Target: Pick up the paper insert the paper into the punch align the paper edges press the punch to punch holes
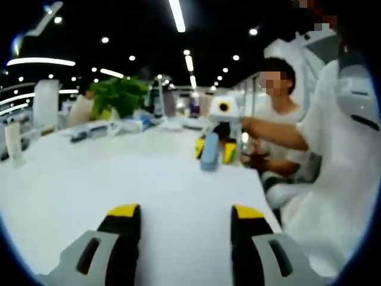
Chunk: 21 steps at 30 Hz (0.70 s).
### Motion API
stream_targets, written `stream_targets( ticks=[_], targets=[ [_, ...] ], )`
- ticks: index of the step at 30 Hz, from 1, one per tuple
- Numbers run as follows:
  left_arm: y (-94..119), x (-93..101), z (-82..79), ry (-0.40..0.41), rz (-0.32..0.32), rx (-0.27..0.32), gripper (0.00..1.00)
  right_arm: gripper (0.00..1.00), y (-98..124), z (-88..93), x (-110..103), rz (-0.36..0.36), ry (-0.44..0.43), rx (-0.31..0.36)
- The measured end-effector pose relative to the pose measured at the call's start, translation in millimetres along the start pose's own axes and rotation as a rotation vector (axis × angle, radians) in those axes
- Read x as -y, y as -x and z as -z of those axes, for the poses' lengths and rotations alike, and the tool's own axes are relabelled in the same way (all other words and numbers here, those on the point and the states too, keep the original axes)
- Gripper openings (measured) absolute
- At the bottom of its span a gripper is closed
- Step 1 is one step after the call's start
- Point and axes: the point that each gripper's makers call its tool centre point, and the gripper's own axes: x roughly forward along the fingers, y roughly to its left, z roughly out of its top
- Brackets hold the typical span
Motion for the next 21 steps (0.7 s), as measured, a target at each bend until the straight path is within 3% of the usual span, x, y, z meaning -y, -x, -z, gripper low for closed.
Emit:
stream_targets(
  ticks=[12, 21],
  targets=[
    [1.1, -2.7, 0.1, -0.001, -0.011, 0.003, 0.59, 0.30, 1.4, -3.8, -0.2, -0.009, -0.008, 0.016],
    [1.3, -3.2, 0.4, 0.001, -0.014, 0.004, 0.59, 0.26, -1.6, -0.3, -0.3, -0.014, 0.047, -0.006]
  ],
)
